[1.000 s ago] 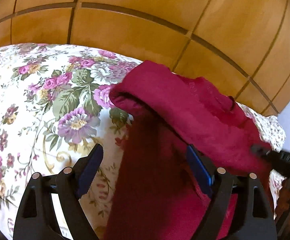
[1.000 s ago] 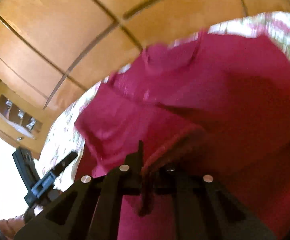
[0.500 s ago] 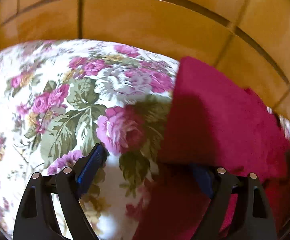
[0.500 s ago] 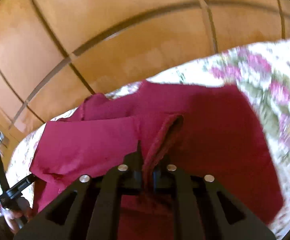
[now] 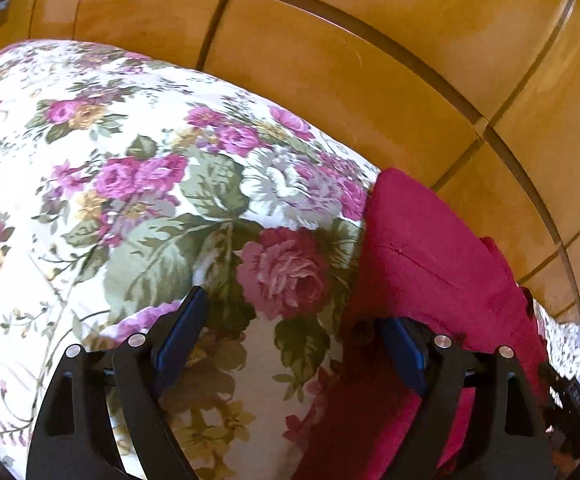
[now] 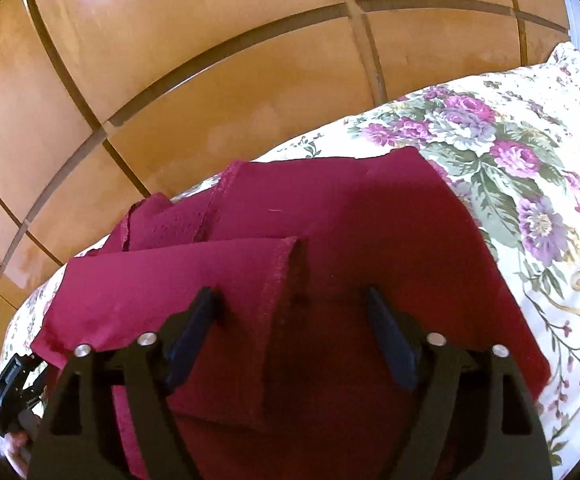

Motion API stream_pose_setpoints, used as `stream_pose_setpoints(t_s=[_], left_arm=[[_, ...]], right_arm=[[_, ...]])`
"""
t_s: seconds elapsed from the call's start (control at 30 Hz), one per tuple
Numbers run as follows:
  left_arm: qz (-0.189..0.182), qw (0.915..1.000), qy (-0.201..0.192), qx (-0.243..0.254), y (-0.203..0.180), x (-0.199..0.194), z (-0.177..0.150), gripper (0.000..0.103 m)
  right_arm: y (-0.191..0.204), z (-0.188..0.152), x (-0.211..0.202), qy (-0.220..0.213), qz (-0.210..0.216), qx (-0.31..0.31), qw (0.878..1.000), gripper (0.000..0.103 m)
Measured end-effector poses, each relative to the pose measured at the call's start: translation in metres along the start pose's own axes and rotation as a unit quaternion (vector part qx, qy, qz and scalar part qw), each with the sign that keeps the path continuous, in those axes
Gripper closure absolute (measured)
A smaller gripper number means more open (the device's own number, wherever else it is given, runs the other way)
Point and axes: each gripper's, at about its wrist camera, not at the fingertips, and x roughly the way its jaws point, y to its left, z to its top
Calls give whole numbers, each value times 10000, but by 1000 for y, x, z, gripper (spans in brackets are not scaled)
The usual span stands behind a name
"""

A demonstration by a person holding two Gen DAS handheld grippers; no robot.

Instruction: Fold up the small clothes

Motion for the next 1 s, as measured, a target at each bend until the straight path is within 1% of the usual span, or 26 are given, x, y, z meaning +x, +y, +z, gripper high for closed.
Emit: stream_pose_setpoints(t_s=[0.03, 0.07, 0.1, 0.13, 0.17, 0.23, 0.3, 0.37, 0.4, 0.43, 0.47, 0.5, 0.53, 0.57, 0.6, 0.67, 0.73, 0.83, 0.9, 1.0], left_arm=[[24, 10000, -32, -58, 2, -2, 0, 19], [38, 9999, -59, -104, 4, -4, -1, 19], [31, 9999, -65, -137, 6, -5, -1, 19], [20, 9999, -74, -149, 6, -5, -1, 19], [19, 9998, -87, -158, 7, -6, -2, 19], [42, 9998, -94, -162, 7, -7, -2, 19], [106, 9998, -92, -143, 6, -5, -2, 20], [258, 9996, -69, -51, 2, -3, -2, 21], [360, 9993, -48, 22, 0, -2, -3, 21], [444, 9990, -23, 87, -3, 0, -3, 21], [500, 9987, 9, 140, -5, 2, -2, 21], [517, 9985, 35, 174, -6, 3, -2, 21], [499, 9986, 35, 175, -6, 3, -2, 21], [462, 9988, 31, 161, -5, 2, -2, 20], [410, 9991, 28, 136, -3, 1, -2, 18], [322, 9994, 25, 88, 0, -3, -3, 17], [322, 9995, 26, 62, 2, -11, -7, 12], [225, 9997, 103, 64, 5, -25, -17, 12], [112, 9998, 147, 117, 5, -34, -23, 12], [-172, 9994, 153, 274, 1, -54, -36, 12]], right_arm=[[2, -1, -2, 12, -13, -63, 10000, 24], [5, -3, -3, 24, 36, -158, 9999, 30], [8, -3, -3, 82, 135, -249, 9996, 59], [10, -3, -1, 183, 226, -310, 9991, 81], [13, -3, -1, 250, 315, -323, 9987, 82], [18, -3, -5, 188, 403, -365, 9983, 84], [22, -5, -6, 196, 339, -457, 9982, 84], [23, -7, -3, 220, 155, -525, 9983, 75], [23, -9, -1, 228, 18, -514, 9984, 58], [20, -10, 0, 231, -40, -473, 9986, 52], [18, -11, 0, 226, -3, -421, 9989, 51], [18, -11, 0, 224, 3, -396, 9990, 43], [17, -10, -2, 204, -41, -380, 9991, 24], [18, -11, -5, 126, -142, -381, 9991, 16], [18, -11, -7, 69, -203, -398, 9990, 10], [20, -13, -10, 79, -321, -452, 9984, 8], [21, -14, -11, 84, -382, -483, 9981, 6], [19, -16, -15, 90, -416, -439, 9981, 3], [17, -16, -18, 101, -418, -392, 9983, 3], [14, -18, -24, 128, -421, -320, 9985, 2]])
